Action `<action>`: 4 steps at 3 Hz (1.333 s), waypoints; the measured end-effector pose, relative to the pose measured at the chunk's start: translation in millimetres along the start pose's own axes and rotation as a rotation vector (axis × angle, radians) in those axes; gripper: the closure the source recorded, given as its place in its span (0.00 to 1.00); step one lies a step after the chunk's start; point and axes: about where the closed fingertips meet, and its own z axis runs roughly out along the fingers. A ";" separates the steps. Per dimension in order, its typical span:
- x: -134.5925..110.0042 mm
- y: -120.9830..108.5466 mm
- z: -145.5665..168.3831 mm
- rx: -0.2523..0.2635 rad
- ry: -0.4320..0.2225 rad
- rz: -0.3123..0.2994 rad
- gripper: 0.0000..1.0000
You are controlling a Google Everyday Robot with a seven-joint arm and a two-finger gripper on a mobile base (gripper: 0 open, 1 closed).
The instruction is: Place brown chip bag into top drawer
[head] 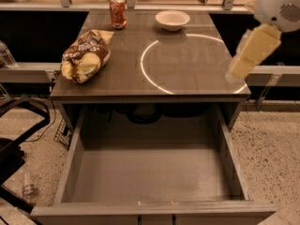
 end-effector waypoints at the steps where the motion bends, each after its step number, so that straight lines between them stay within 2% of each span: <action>1: -38.1 -55.6 18.3 0.005 -0.140 0.176 0.00; 2: -82.2 -105.9 26.7 -0.018 -0.313 0.393 0.00; 3: -93.0 -118.7 16.8 -0.020 -0.361 0.484 0.00; 4: -93.0 -118.7 16.8 -0.020 -0.361 0.484 0.00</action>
Offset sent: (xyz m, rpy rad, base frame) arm 0.1987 0.0520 0.0970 0.7897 -0.0178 -0.4310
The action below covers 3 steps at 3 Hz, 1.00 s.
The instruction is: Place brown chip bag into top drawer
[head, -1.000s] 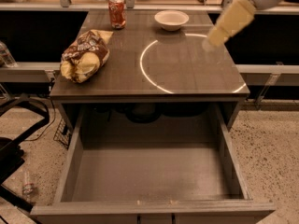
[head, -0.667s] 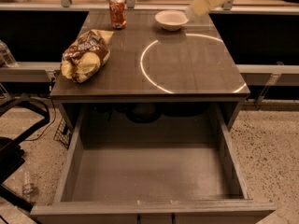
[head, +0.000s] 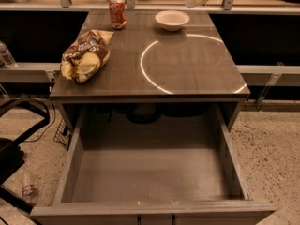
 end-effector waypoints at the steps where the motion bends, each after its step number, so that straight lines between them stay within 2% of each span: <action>1: -7.1 8.4 21.4 -0.011 -0.010 0.009 0.00; 3: -49.2 86.7 173.7 -0.045 0.137 0.106 0.00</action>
Offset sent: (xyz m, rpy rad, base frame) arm 0.0635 0.2040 -0.0895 0.0604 0.1981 -0.0560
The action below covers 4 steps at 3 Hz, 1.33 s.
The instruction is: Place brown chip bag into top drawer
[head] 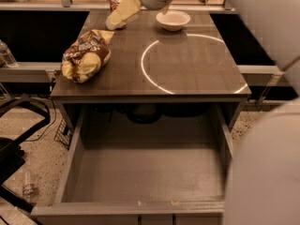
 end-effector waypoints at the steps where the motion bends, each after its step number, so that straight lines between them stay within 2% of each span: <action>1: -17.4 30.0 66.0 -0.036 0.085 0.083 0.00; 2: -30.8 61.3 115.1 -0.076 0.154 0.107 0.00; 3: -23.6 88.5 172.5 -0.060 0.278 0.114 0.00; 4: -10.5 99.2 204.5 -0.026 0.363 0.109 0.00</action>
Offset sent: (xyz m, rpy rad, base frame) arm 0.0466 0.1738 -0.0854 -0.0152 0.2908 -0.0115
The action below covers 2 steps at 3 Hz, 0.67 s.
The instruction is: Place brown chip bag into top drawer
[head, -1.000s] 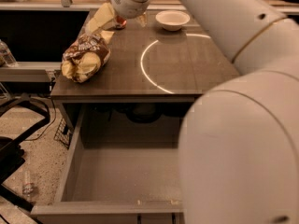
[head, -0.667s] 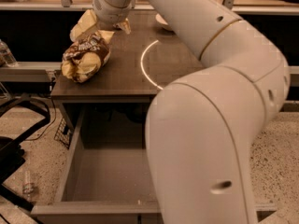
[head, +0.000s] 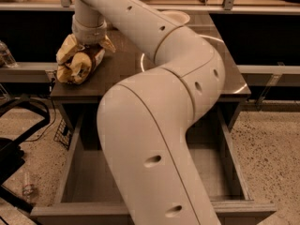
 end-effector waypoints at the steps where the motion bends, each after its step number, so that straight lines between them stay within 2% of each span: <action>1: 0.1 1.0 3.3 -0.002 0.003 -0.002 0.18; 2: 0.2 1.7 6.3 -0.004 0.006 -0.003 0.42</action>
Offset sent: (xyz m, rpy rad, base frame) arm -0.0001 0.0018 -0.0031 0.0000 0.0032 0.0029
